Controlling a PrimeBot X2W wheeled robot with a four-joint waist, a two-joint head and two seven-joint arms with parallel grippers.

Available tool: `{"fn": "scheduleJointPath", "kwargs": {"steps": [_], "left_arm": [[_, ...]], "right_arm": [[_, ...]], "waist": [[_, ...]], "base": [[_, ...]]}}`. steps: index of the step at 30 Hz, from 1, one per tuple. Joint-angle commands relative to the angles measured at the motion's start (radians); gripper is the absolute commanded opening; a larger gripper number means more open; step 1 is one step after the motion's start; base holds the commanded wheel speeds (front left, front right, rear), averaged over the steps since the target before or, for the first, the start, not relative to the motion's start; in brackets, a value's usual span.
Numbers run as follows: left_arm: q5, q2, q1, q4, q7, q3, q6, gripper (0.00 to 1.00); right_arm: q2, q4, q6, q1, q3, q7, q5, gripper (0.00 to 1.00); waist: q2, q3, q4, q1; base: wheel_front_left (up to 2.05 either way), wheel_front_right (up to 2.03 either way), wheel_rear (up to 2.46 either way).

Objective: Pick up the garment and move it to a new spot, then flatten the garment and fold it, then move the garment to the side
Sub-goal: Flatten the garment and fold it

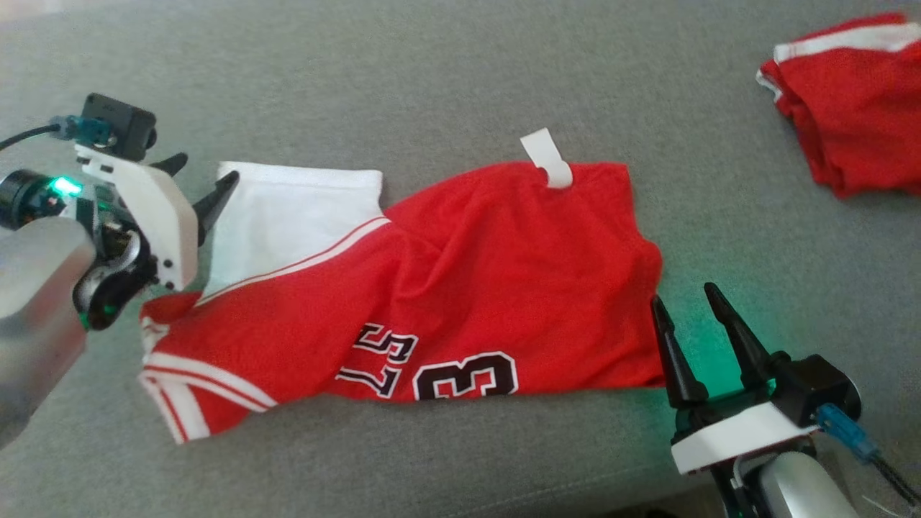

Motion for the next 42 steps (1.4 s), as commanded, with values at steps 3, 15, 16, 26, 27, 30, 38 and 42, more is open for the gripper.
{"fn": "scheduleJointPath", "kwargs": {"steps": [3,15,16,26,27,30,38,42], "left_arm": [[-0.017,0.021,-0.052,0.043,0.014,0.041,-0.013,1.00],[-0.056,-0.008,-0.023,0.097,0.112,0.032,-0.071,0.00],[-0.053,-0.009,-0.028,0.087,0.098,0.034,-0.073,0.00],[0.044,0.000,-0.125,0.010,-0.150,0.065,-0.081,0.00],[0.049,0.002,-0.134,0.004,-0.160,0.066,-0.081,0.00],[0.060,0.009,-0.152,-0.018,-0.168,0.062,-0.081,0.00],[0.070,0.020,-0.168,-0.084,-0.169,0.053,-0.082,0.00],[0.071,0.022,-0.171,-0.095,-0.171,0.051,-0.082,0.00]], "right_arm": [[0.001,-0.033,0.004,-0.025,0.020,-0.004,-0.002,1.00],[0.017,-0.025,0.004,-0.020,-0.001,-0.004,-0.004,1.00],[0.016,-0.025,0.004,-0.019,-0.004,-0.004,-0.004,1.00],[-0.065,0.059,0.004,-0.104,0.007,-0.004,0.075,1.00],[-0.081,0.085,0.004,-0.126,0.023,-0.004,0.098,1.00],[-0.137,0.191,0.004,-0.206,0.091,-0.003,0.179,1.00],[-0.243,0.374,0.004,-0.426,0.300,0.111,0.391,1.00],[-0.261,0.405,0.004,-0.472,0.368,0.130,0.448,1.00]], "waist": [[0.0000,0.045,-0.042,-0.0003],[0.0000,0.034,-0.043,-0.0003],[0.0000,0.027,-0.037,-0.0003],[0.0000,-0.078,0.041,-0.0003],[0.0000,-0.087,0.050,-0.0003],[0.0000,-0.107,0.076,-0.0003],[0.0000,-0.093,0.128,-0.0003],[0.0000,-0.084,0.141,-0.0003]], "base": [[0.00,0.00,0.00],[0.00,0.00,0.00],[0.00,0.00,0.00],[0.00,0.00,0.00],[0.00,0.00,0.00],[0.00,0.00,0.00],[0.00,0.00,0.00],[0.00,0.00,0.00]]}}
